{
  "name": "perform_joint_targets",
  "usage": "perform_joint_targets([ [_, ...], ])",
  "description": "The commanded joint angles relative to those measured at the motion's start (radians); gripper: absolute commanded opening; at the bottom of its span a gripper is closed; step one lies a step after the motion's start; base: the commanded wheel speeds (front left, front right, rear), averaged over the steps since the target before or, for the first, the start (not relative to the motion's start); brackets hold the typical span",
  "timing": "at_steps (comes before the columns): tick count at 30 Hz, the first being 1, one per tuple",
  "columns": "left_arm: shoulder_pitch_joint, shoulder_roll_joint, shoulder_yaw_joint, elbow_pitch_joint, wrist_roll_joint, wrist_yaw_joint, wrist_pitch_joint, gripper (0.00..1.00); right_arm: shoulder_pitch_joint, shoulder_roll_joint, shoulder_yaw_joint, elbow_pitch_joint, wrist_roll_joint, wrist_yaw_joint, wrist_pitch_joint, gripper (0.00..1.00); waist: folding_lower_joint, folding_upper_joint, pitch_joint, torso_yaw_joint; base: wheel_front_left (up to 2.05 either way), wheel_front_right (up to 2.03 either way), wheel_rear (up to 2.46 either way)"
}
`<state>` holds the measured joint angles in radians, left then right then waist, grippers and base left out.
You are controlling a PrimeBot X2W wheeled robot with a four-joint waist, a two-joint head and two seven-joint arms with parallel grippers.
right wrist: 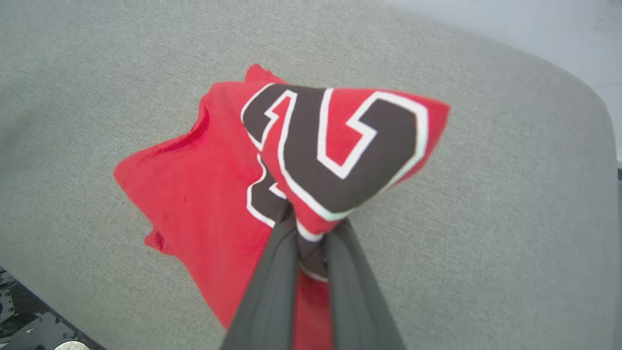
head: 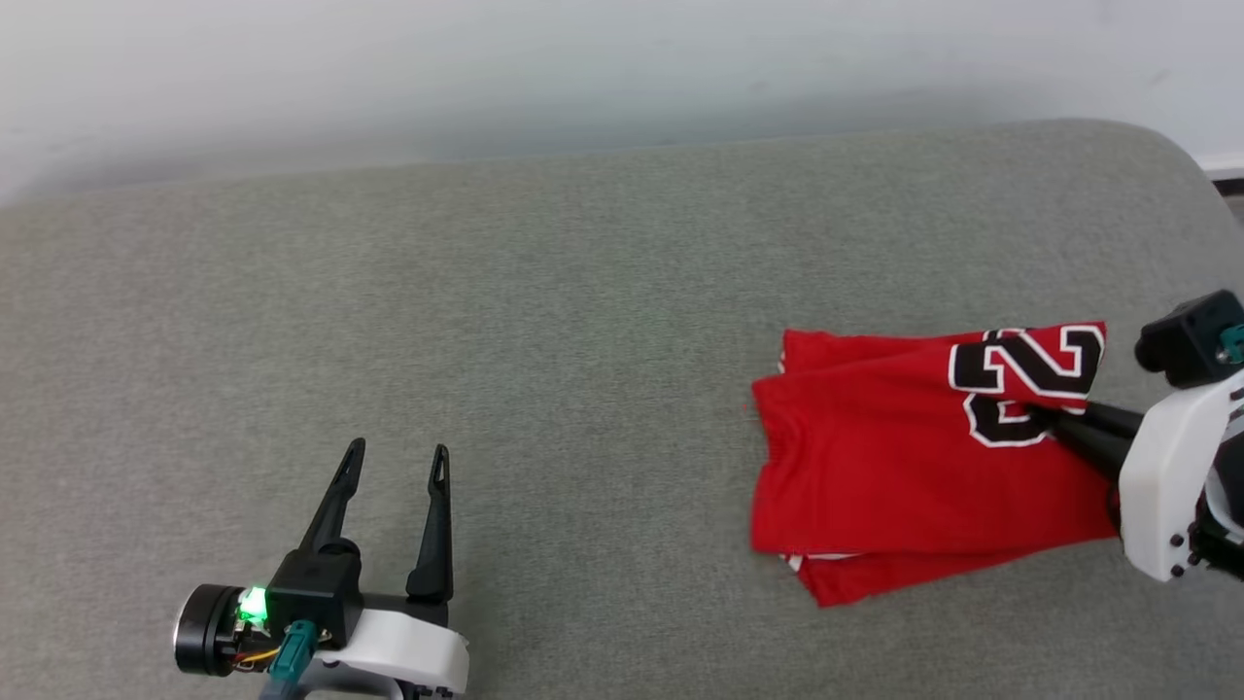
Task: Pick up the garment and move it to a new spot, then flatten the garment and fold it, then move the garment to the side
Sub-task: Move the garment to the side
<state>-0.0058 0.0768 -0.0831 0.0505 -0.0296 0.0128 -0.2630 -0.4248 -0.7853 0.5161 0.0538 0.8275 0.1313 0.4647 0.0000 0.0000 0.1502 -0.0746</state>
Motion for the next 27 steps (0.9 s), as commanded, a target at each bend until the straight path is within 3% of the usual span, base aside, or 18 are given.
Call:
perform_joint_targets([
  [1, -0.013, -0.005, 0.001, -0.007, 0.007, 0.003, -0.002, 1.0, -0.023, -0.01, -0.008, -0.003, 0.004, -0.001, -0.004, 0.0, 0.0, 0.0, 0.014, -0.026, 0.0, 0.0, 0.0],
  [10, -0.064, 0.013, 0.006, -0.048, 0.02, -0.005, -0.002, 1.0, -0.084, -0.084, -0.073, 0.068, -0.033, -0.001, 0.01, 0.0, 0.0, 0.0, 0.128, -0.035, 0.0, 0.0, 0.0],
  [21, -0.146, 0.033, -0.003, -0.105, 0.035, -0.005, -0.002, 1.0, -0.153, -0.203, -0.176, 0.274, -0.12, -0.001, 0.017, 0.0, 0.0, 0.0, 0.284, -0.009, 0.0, 0.0, 0.0],
  [27, -0.176, 0.041, -0.015, -0.127, 0.041, -0.004, -0.002, 1.0, -0.201, -0.223, -0.228, 0.381, -0.155, -0.002, 0.012, 0.0, 0.0, 0.0, 0.336, -0.002, 0.0, 0.0, 0.0],
])
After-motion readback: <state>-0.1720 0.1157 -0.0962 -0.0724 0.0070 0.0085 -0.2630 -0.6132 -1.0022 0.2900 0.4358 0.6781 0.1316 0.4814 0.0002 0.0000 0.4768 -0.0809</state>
